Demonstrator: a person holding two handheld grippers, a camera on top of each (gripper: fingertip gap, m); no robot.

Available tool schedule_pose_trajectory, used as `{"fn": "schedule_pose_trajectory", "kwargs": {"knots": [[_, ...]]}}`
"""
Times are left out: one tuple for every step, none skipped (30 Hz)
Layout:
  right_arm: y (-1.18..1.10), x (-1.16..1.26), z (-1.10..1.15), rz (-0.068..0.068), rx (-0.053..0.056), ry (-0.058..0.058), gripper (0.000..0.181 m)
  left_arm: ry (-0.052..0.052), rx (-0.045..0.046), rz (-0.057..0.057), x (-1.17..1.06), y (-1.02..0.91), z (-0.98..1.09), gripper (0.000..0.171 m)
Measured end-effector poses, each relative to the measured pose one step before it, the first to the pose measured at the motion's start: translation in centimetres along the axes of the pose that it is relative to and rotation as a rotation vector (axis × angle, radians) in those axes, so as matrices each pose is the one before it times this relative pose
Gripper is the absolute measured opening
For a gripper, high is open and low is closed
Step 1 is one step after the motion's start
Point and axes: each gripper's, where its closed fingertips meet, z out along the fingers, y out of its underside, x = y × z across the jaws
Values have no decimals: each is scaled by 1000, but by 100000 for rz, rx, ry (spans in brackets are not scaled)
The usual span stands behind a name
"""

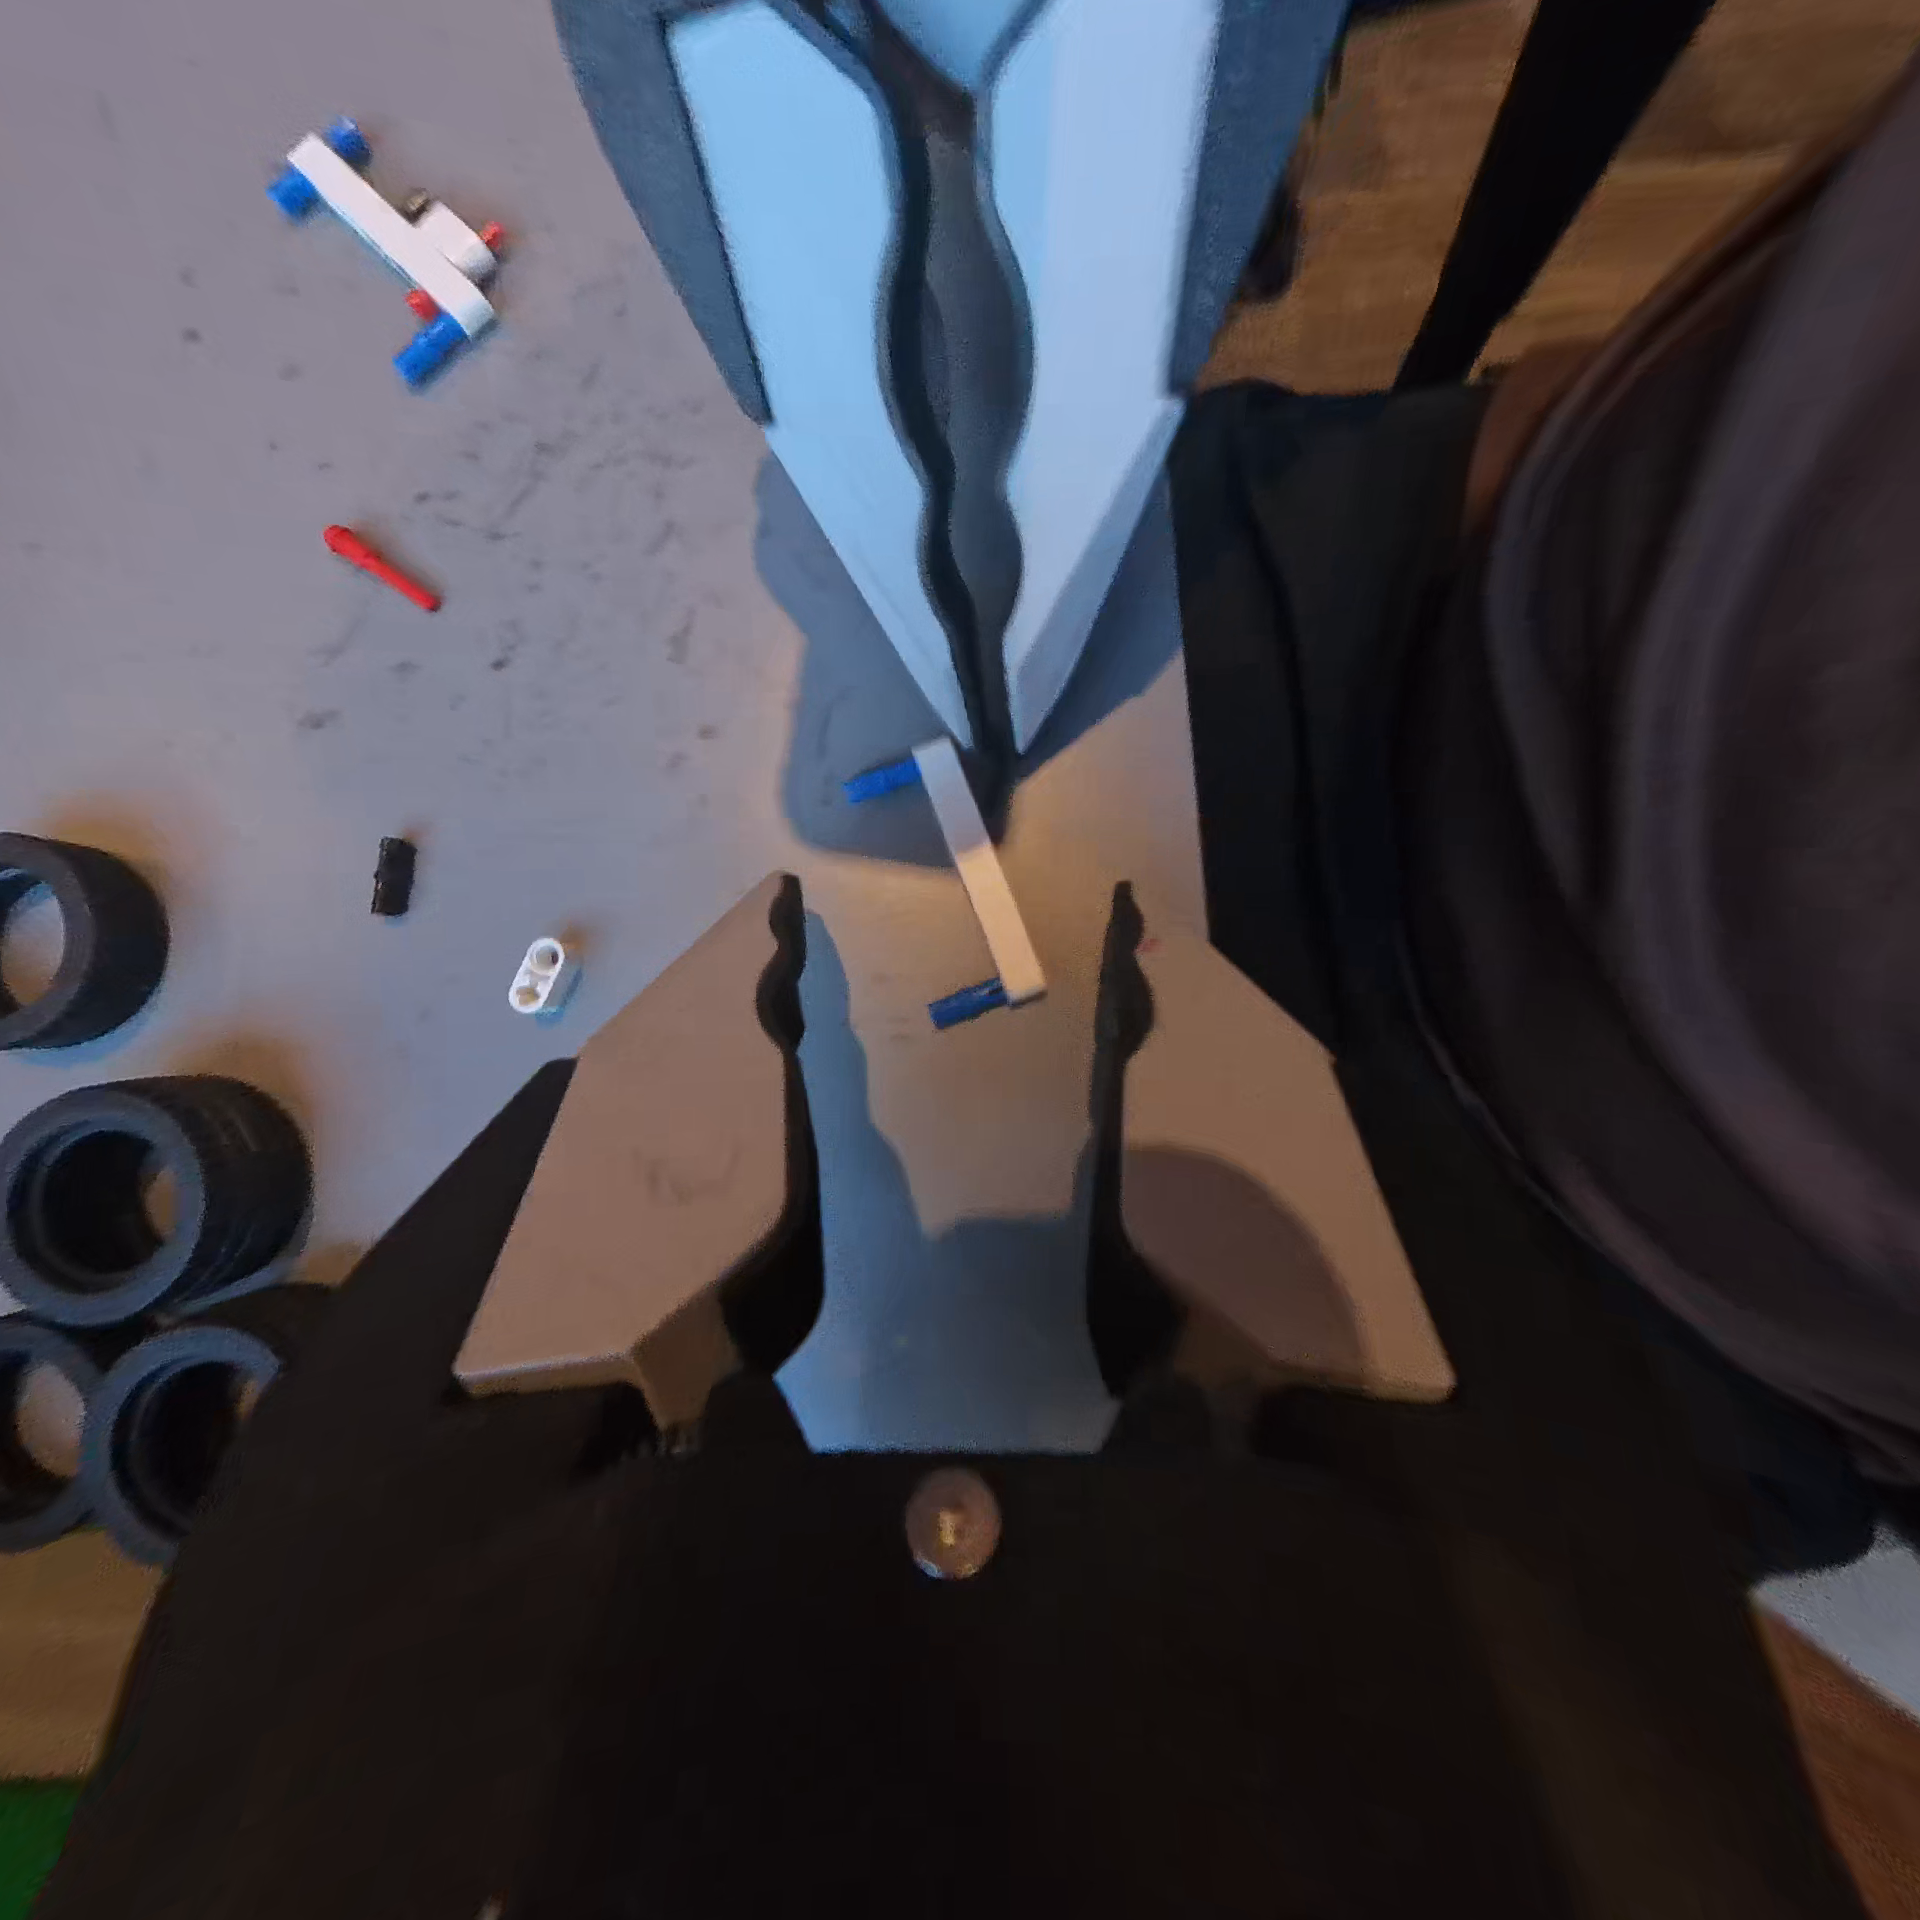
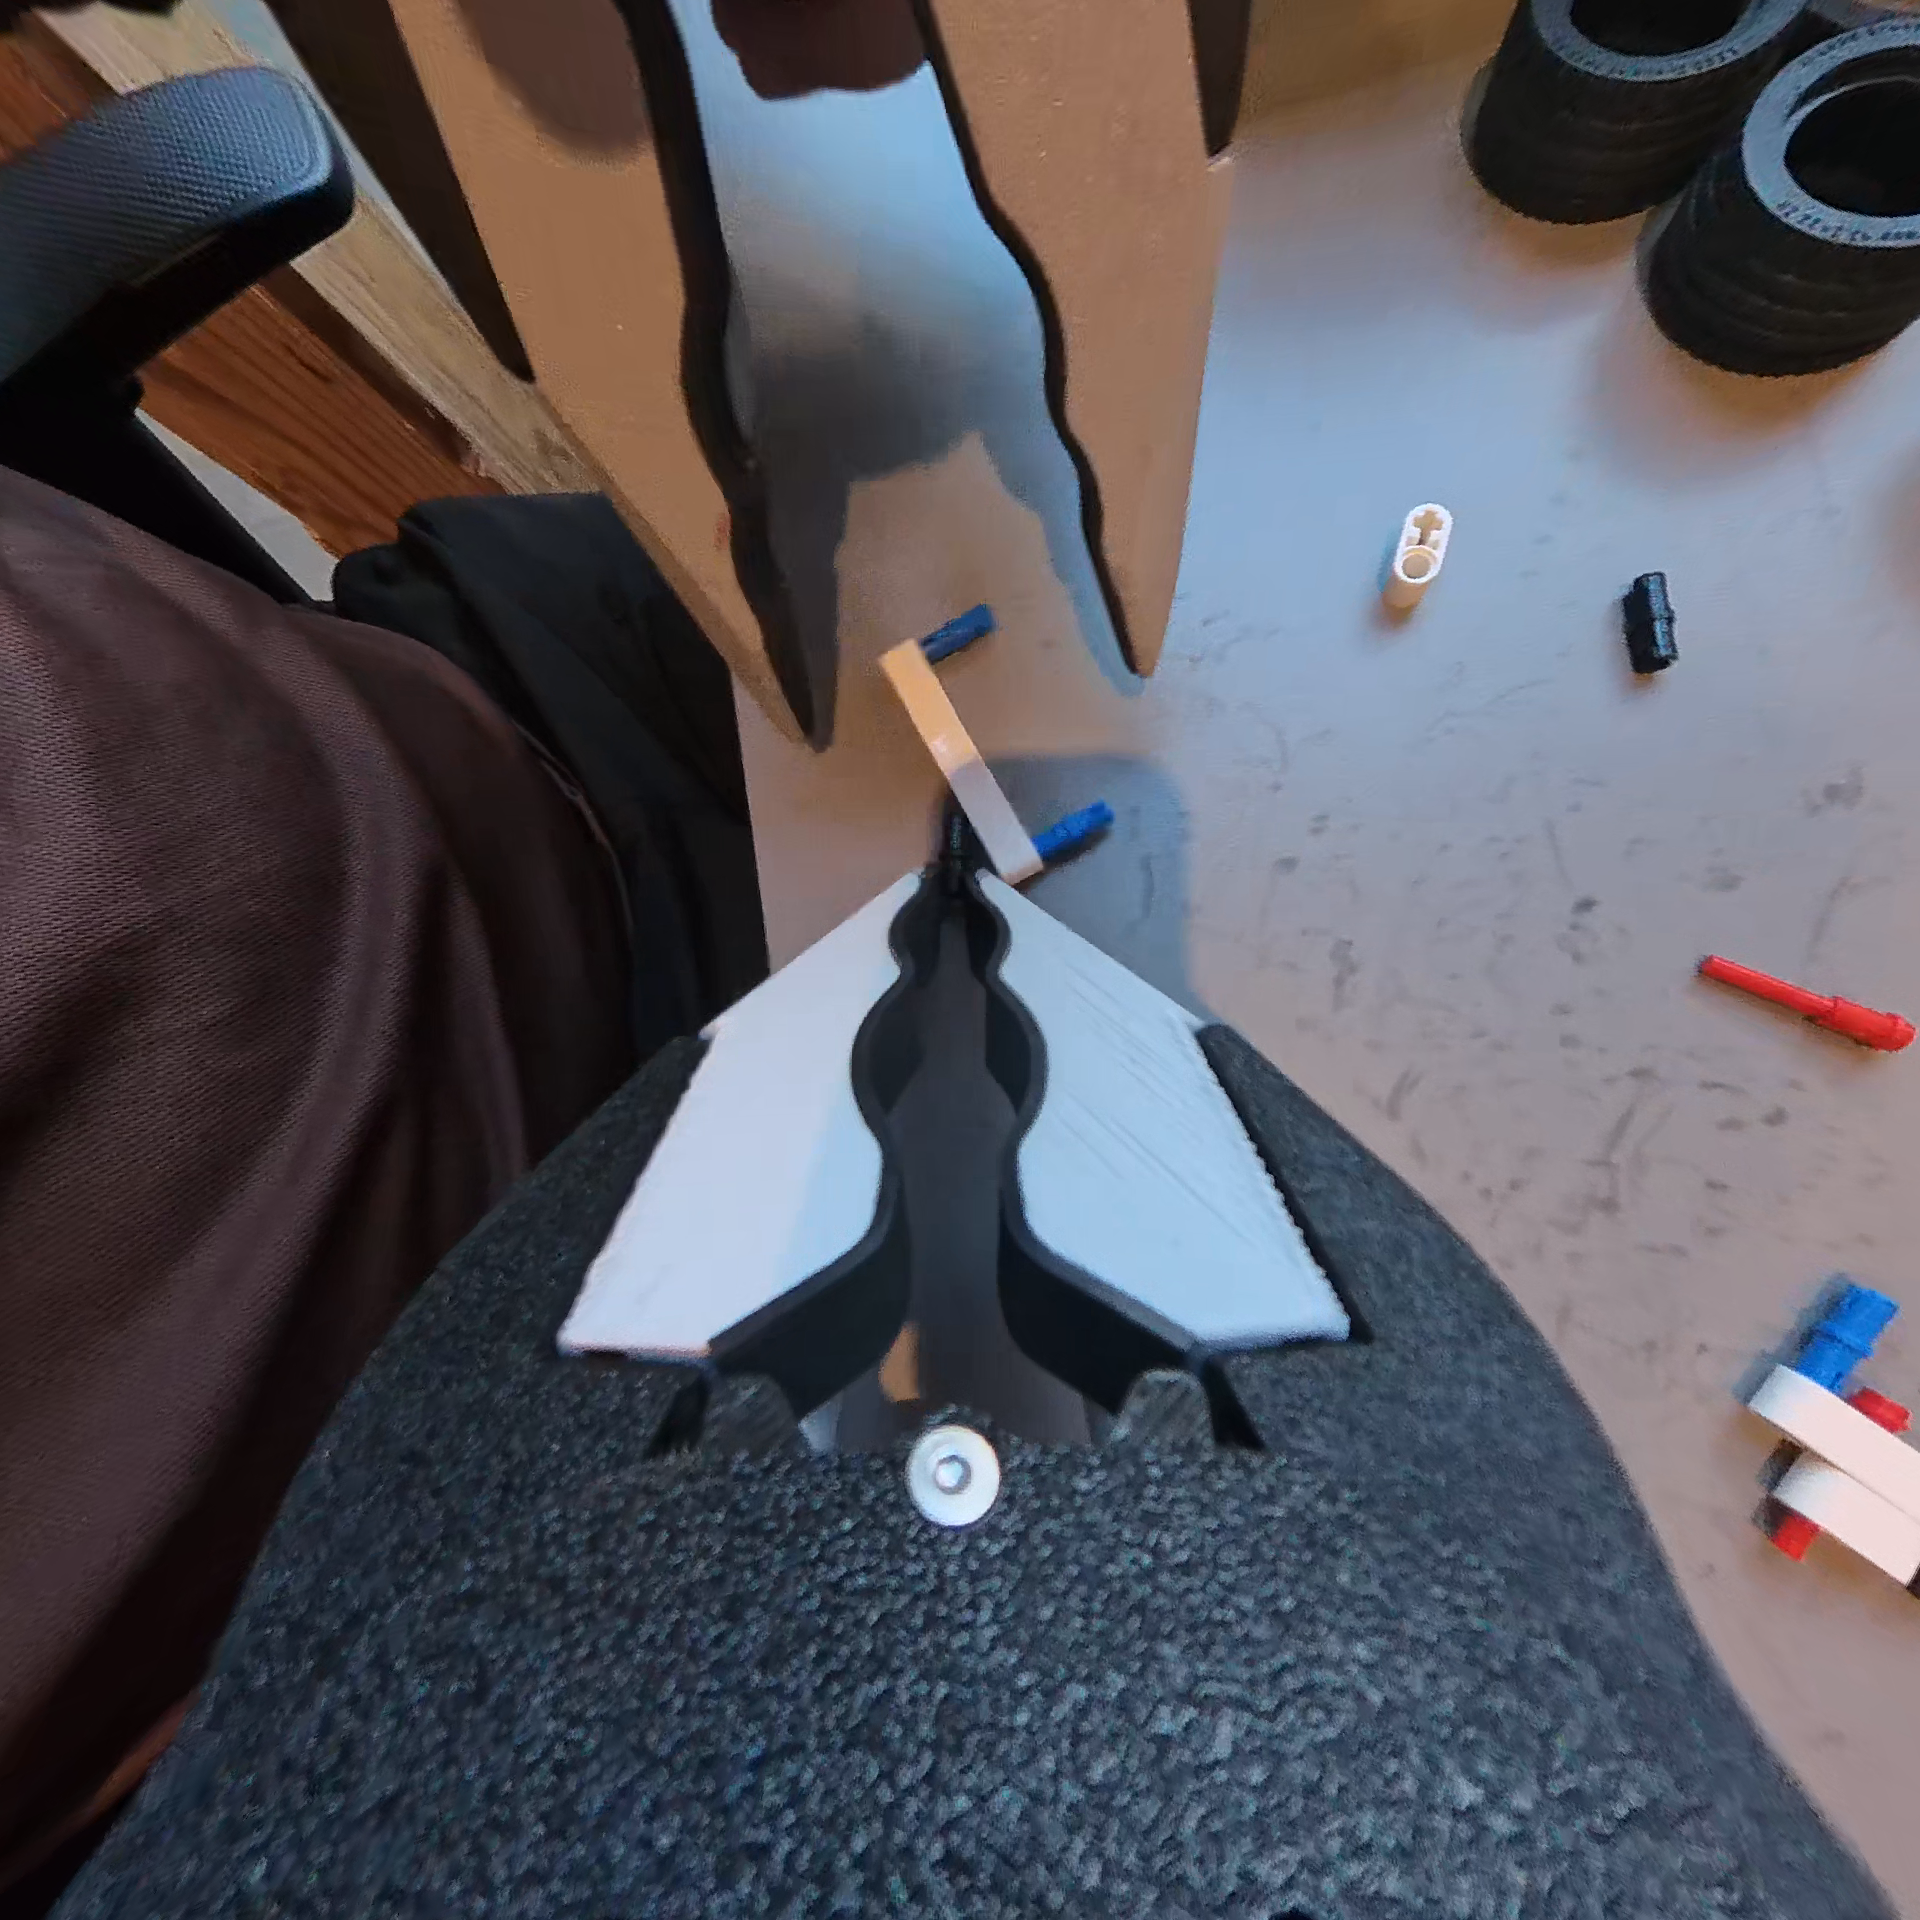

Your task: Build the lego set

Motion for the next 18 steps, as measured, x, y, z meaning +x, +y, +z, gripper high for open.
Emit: {"fn": "schedule_pose_trajectory", "kwargs": {"knots": [[85,235,39,32,-443,1238,3,206,-4364,1994,-22,618,14,55],[54,192,53,-113,-223,1160,3,1148,-4758,-13,107,631,29,53],[-34,58,22,-61,202,456,3,1493,-3224,-1111,196,450,32,52],[-35,49,-7,-153,81,460,3,1767,-1018,-1329,320,211,34,50],[-1,130,-13,-554,-104,893,4,1018,1189,-930,302,-54,-12,49],[-7,182,-44,-557,-21,1200,4,850,1564,-439,305,-105,-30,47],[-93,317,-71,-193,510,1736,3,670,1794,-451,305,-189,-43,47],[-155,256,-82,350,970,995,4,1088,2591,-643,365,-376,-87,47],[-139,104,-76,852,856,-368,4,1663,3165,-597,432,-513,-125,47],[-82,31,-36,921,633,-828,4,909,2671,-442,271,-457,-153,47],[-75,177,-19,598,847,442,3,1367,2655,-405,278,-446,-209,47],[16,132,31,-56,288,328,4,1650,2628,-508,230,-410,-280,46],[130,48,48,-304,-605,-43,4,-353,1153,-749,-178,-182,-284,45],[113,76,21,-329,-500,379,4,-2025,-1279,-575,-489,172,-274,45],[-2,66,-52,-309,257,510,4,-2701,-2084,153,-604,303,-262,46],[-37,-120,-90,91,229,-708,4,-3260,-1910,1007,-701,315,-206,48],[-94,-273,-101,181,478,-1498,4,-2180,-2541,2450,-573,385,-124,51],[-93,-296,-54,10,501,-1535,4,-2456,-2724,3497,-671,392,-3,53]]}}
